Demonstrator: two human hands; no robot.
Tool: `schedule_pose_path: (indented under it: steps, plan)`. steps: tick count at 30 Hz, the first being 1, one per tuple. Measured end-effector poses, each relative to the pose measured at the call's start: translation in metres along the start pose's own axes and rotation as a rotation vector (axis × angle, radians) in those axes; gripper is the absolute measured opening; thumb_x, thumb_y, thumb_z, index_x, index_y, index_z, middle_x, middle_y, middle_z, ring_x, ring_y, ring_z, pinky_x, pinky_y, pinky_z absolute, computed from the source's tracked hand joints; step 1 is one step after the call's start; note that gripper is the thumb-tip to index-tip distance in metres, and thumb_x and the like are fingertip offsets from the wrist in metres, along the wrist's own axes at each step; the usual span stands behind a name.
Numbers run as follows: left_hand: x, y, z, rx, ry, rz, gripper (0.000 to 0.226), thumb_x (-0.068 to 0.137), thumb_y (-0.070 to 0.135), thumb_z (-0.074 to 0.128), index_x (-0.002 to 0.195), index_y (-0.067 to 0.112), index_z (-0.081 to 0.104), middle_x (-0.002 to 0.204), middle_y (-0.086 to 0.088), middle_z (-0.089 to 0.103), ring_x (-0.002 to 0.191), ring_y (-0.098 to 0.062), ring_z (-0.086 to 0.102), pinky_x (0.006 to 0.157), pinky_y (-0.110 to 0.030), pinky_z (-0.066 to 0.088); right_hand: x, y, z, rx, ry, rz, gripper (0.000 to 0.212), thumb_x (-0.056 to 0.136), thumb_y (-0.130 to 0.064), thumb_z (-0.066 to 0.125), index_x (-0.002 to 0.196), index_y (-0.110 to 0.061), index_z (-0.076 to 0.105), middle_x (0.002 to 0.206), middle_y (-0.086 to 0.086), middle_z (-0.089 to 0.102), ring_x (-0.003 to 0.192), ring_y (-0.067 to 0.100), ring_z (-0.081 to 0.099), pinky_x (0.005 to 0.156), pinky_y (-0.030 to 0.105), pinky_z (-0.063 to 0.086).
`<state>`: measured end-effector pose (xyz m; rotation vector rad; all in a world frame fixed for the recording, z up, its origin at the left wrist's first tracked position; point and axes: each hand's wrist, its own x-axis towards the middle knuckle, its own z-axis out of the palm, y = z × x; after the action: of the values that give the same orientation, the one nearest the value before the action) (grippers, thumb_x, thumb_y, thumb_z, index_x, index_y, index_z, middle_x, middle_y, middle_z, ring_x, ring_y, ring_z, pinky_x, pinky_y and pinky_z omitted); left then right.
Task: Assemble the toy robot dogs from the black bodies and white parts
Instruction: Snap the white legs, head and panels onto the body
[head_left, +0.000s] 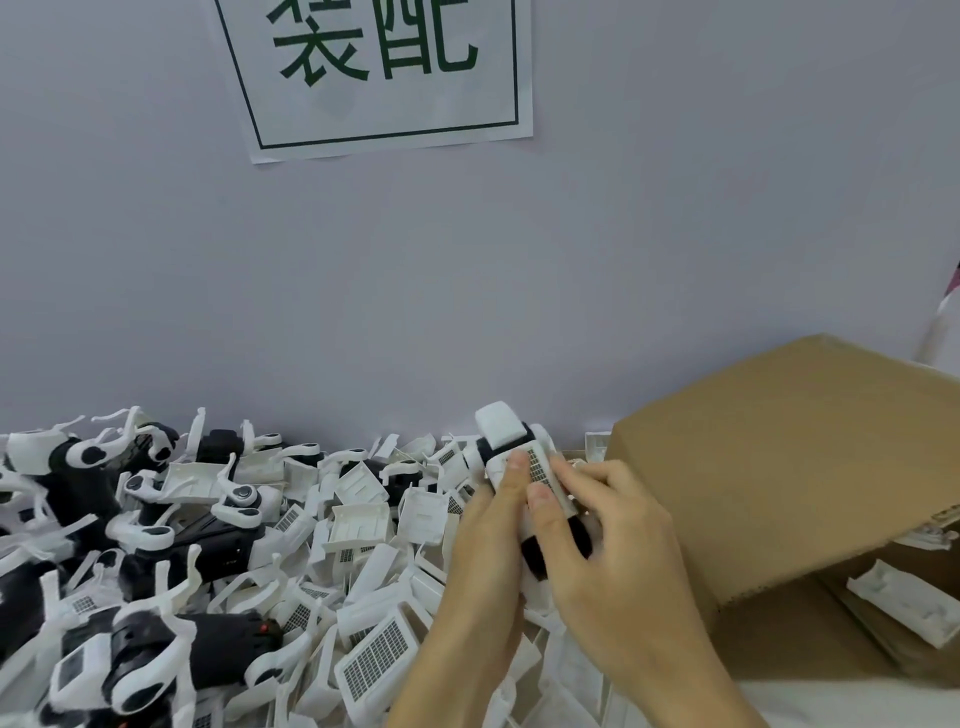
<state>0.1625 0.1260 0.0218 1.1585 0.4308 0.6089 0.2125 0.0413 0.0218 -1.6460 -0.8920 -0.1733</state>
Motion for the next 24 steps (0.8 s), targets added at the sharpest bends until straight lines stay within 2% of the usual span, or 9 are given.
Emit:
schedule_pose_path:
  steps: [2, 4, 7, 9, 11, 13, 19, 22, 24]
  plan:
    - [0.001, 0.003, -0.004, 0.006, 0.023, 0.032, 0.056, 0.086, 0.049, 0.060, 0.124, 0.009, 0.068, 0.114, -0.018, 0.074, 0.108, -0.034, 0.072, 0.097, -0.049, 0.056, 0.004, 0.003, -0.006, 0.083, 0.006, 0.078, 0.031, 0.091, -0.068, 0.047, 0.083, -0.049, 0.070, 0.092, -0.019, 0.066, 0.091, 0.001, 0.064, 0.082, 0.028, 0.053]
    - [0.003, 0.005, -0.009, 0.023, -0.009, 0.085, 0.045, 0.084, 0.045, 0.067, 0.118, 0.016, 0.073, 0.114, -0.014, 0.075, 0.110, -0.032, 0.071, 0.104, -0.056, 0.051, 0.008, 0.005, -0.014, 0.080, -0.046, 0.177, 0.050, 0.081, -0.073, 0.044, 0.088, -0.035, 0.076, 0.091, -0.016, 0.071, 0.091, 0.002, 0.066, 0.085, 0.034, 0.055]
    - [0.002, 0.004, -0.010, 0.091, -0.119, 0.126, 0.036, 0.086, 0.045, 0.069, 0.110, 0.020, 0.077, 0.108, -0.014, 0.076, 0.104, -0.032, 0.072, 0.092, -0.052, 0.057, 0.010, 0.003, -0.018, 0.396, -0.227, 0.316, 0.052, 0.086, -0.064, 0.049, 0.092, -0.023, 0.081, 0.092, -0.001, 0.079, 0.091, 0.015, 0.075, 0.085, 0.039, 0.060]
    - [0.001, 0.002, -0.008, 0.087, -0.143, 0.136, 0.040, 0.083, 0.050, 0.065, 0.107, 0.021, 0.078, 0.105, -0.013, 0.076, 0.098, -0.028, 0.074, 0.080, -0.041, 0.059, 0.009, 0.000, -0.016, 0.583, -0.227, 0.370, 0.047, 0.084, -0.057, 0.054, 0.093, -0.020, 0.081, 0.093, 0.006, 0.079, 0.090, 0.022, 0.076, 0.077, 0.038, 0.063]
    - [0.000, 0.000, -0.003, 0.092, -0.123, 0.172, 0.040, 0.083, 0.056, 0.061, 0.103, 0.026, 0.080, 0.103, -0.009, 0.078, 0.096, -0.024, 0.075, 0.077, -0.038, 0.060, 0.008, -0.002, -0.014, 0.692, -0.195, 0.394, 0.046, 0.082, -0.054, 0.058, 0.094, -0.016, 0.081, 0.094, 0.011, 0.079, 0.091, 0.026, 0.077, 0.070, 0.035, 0.063]
    - [-0.001, -0.002, 0.003, 0.120, -0.070, 0.216, 0.037, 0.083, 0.059, 0.059, 0.093, 0.032, 0.081, 0.097, -0.004, 0.079, 0.092, -0.020, 0.076, 0.078, -0.038, 0.061, 0.007, -0.004, -0.012, 0.704, -0.176, 0.399, 0.050, 0.079, -0.056, 0.061, 0.093, -0.013, 0.081, 0.093, 0.013, 0.078, 0.090, 0.027, 0.077, 0.067, 0.032, 0.062]
    - [-0.002, -0.003, 0.008, 0.087, -0.015, 0.215, 0.038, 0.081, 0.051, 0.064, 0.082, 0.017, 0.080, 0.084, -0.010, 0.077, 0.078, -0.021, 0.075, 0.069, -0.036, 0.058, 0.004, -0.005, -0.001, 0.663, -0.034, 0.474, 0.043, 0.084, -0.050, 0.062, 0.080, -0.011, 0.081, 0.084, 0.016, 0.077, 0.084, 0.036, 0.075, 0.058, 0.032, 0.061]
    - [-0.003, -0.005, 0.013, 0.141, -0.023, 0.206, 0.031, 0.096, 0.044, 0.059, 0.079, 0.028, 0.080, 0.080, -0.002, 0.078, 0.075, -0.014, 0.075, 0.069, -0.034, 0.057, 0.004, -0.004, 0.001, 0.642, -0.004, 0.494, 0.039, 0.094, -0.043, 0.062, 0.076, -0.015, 0.081, 0.080, 0.012, 0.077, 0.083, 0.031, 0.075, 0.060, 0.032, 0.060]
    - [-0.003, -0.006, 0.014, 0.153, -0.042, 0.180, 0.032, 0.097, 0.048, 0.057, 0.083, 0.030, 0.079, 0.084, -0.001, 0.078, 0.079, -0.013, 0.075, 0.069, -0.029, 0.058, 0.006, -0.002, -0.001, 0.634, -0.005, 0.500, 0.041, 0.094, -0.047, 0.060, 0.078, -0.015, 0.081, 0.080, 0.009, 0.078, 0.082, 0.028, 0.076, 0.062, 0.032, 0.059]
